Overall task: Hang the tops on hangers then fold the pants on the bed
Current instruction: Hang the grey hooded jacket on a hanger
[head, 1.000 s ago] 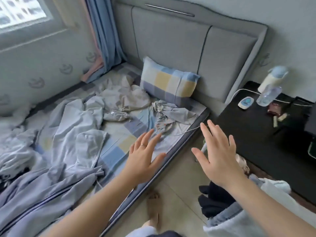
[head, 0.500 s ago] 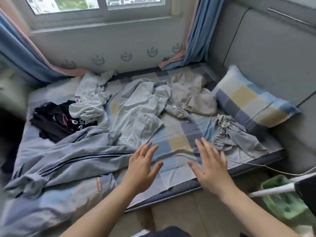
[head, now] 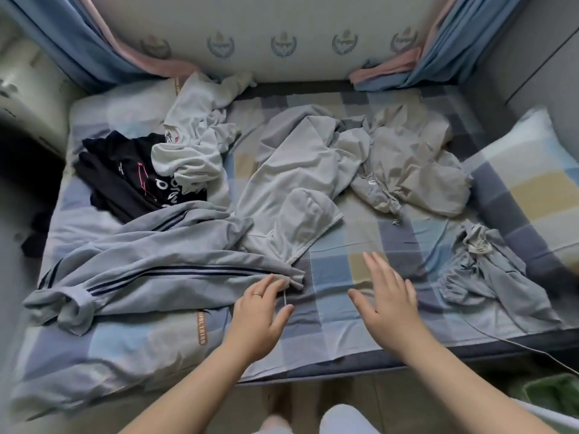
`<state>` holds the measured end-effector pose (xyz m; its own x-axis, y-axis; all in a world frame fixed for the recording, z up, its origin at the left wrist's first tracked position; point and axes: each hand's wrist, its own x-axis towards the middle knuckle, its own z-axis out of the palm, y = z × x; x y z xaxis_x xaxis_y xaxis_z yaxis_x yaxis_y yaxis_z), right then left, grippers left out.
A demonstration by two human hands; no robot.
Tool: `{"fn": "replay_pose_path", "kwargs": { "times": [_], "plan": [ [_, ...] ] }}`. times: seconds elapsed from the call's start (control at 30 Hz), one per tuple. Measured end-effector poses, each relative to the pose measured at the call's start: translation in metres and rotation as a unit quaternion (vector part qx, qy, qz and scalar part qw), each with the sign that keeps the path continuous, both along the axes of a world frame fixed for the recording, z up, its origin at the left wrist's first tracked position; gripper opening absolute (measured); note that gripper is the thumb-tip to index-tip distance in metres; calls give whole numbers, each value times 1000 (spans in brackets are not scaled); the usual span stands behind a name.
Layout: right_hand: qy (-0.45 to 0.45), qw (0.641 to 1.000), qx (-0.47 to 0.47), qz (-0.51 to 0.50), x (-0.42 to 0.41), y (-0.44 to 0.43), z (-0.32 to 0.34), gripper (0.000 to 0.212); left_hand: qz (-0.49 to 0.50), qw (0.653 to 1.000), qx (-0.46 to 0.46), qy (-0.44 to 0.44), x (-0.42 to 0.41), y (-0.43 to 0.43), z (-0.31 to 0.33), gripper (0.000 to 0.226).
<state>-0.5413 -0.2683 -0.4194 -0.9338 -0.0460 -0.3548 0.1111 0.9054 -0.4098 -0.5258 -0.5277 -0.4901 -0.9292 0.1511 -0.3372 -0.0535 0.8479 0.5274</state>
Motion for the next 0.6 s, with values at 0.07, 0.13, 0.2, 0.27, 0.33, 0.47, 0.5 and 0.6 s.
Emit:
{"fn": "replay_pose_path", "kwargs": {
  "times": [0.07, 0.13, 0.2, 0.27, 0.33, 0.47, 0.5, 0.6],
  "plan": [
    [-20, 1000, -3, 18, -23, -3, -25, 70, 13, 1000, -8, -18, -17, 0, -21, 58],
    [-41, 998, 1, 37, -51, -3, -62, 70, 30, 999, -19, -39, -37, 3, -53, 59],
    [-66, 997, 9, 43, -83, -4, -109, 70, 52, 996, -27, -65, -61, 6, -96, 59],
    [-77, 996, 15, 46, -121, -5, -170, 70, 69, 994, -38, -82, -92, 8, -153, 59],
    [-73, 995, 21, 62, -167, -10, -240, 72, 50, 994, -62, -75, -131, 8, -221, 60],
    [-23, 995, 11, 98, -260, -35, -376, 77, 18, 989, -149, -9, -226, -4, -354, 64],
    [1, 995, 11, 104, -281, -44, -404, 79, 28, 985, -167, 17, -249, -9, -381, 64],
    [75, 989, 37, 122, -341, -79, -467, 85, 89, 974, -187, 92, -307, -27, -434, 67]
  ]
}}
